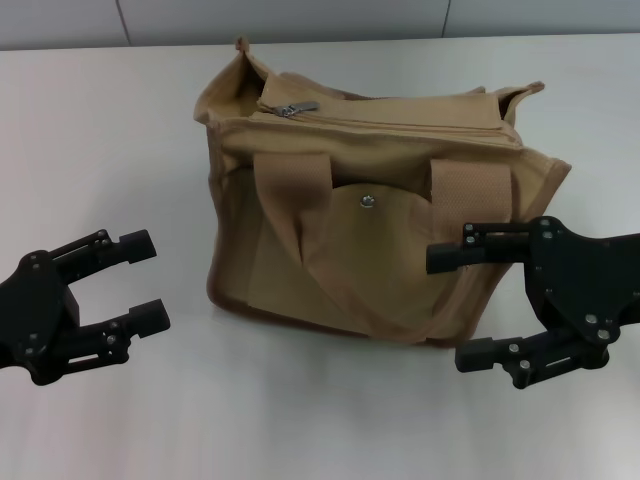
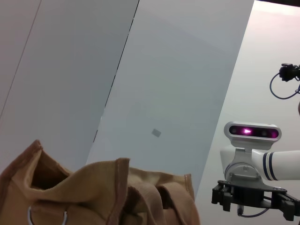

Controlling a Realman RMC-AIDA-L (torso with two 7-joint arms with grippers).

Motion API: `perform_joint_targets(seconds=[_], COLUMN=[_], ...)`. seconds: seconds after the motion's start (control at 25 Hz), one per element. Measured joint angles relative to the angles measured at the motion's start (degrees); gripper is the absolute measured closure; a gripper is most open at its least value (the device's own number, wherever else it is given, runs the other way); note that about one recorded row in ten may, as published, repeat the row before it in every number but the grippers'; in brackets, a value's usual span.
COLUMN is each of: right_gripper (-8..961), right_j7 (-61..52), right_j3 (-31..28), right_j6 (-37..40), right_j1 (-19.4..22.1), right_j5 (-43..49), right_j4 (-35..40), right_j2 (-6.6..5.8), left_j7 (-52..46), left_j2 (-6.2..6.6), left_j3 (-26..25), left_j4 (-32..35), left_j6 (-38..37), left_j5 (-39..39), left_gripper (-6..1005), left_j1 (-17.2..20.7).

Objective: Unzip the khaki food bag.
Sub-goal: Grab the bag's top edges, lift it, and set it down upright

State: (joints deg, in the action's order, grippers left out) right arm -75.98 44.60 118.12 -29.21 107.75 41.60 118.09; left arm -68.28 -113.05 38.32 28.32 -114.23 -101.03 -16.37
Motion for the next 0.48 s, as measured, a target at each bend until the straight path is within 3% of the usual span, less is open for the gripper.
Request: perform_joint_targets(seconds=[0.48], right_gripper=[109], right_j7=[0.84], right_j3=[-0.38], right_j6=[-0.01], right_j1=[1.72], right_j5=[-0.39], right_j4=[-2.37], right_j2=[0.74], left_j7=[-0.01], left_j2=[0.25], left_j3=[0.54], left_j4=[0.15], left_j6=[0.97], left_j5=[-1.15], left_gripper=[156], left_j1=[-2.44])
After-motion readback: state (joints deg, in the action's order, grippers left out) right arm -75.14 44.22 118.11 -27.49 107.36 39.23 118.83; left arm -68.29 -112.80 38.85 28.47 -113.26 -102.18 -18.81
